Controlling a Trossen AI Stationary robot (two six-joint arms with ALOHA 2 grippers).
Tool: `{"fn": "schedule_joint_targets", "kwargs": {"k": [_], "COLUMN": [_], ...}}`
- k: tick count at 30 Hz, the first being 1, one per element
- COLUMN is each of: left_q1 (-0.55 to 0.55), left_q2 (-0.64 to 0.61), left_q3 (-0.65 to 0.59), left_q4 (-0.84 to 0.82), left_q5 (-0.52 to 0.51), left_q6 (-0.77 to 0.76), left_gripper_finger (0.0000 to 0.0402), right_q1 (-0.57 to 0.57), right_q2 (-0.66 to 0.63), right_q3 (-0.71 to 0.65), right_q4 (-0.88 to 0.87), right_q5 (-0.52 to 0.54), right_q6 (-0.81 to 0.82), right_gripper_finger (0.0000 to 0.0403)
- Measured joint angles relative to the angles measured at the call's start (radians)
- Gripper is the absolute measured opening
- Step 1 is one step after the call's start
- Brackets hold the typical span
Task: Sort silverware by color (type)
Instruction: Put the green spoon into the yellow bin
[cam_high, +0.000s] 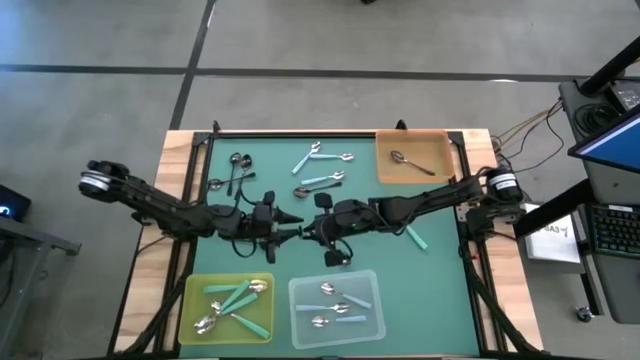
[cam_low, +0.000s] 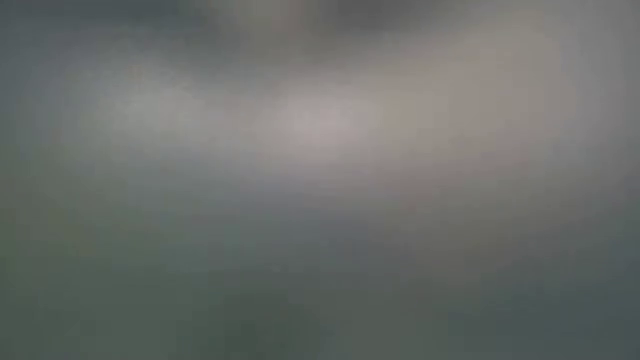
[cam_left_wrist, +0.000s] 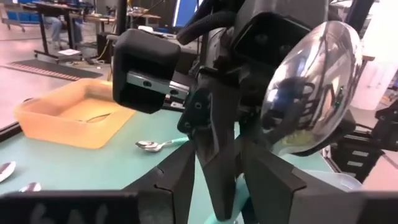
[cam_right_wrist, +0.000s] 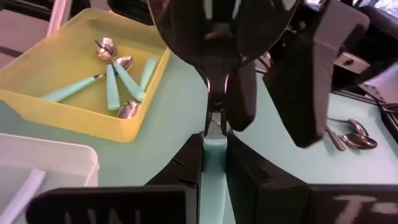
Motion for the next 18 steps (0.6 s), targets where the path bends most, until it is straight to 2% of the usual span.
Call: {"fn": "schedule_joint_targets", "kwargs": {"k": [9, 18], "left_q1": [-0.004, -0.006], "left_q2": [0.001, -0.002], "left_q3": [0.023, 0.018], "left_q4": [-0.029, -0.062], "left_q5": [0.027, 0.026], "left_q6": [0.027, -0.013], "left_gripper_finger": [0.0141, 0.0141], "right_q1": [0.003, 0.005], "right_q2": [-0.008, -0.018], "right_q3": [0.006, 0.006], "right_q4": [-0.015, -0.059], "right_q5": [-0.008, 0.002], "right_q6": [0.009, 0.016], "right_gripper_finger": [0.0033, 0.0033]}}
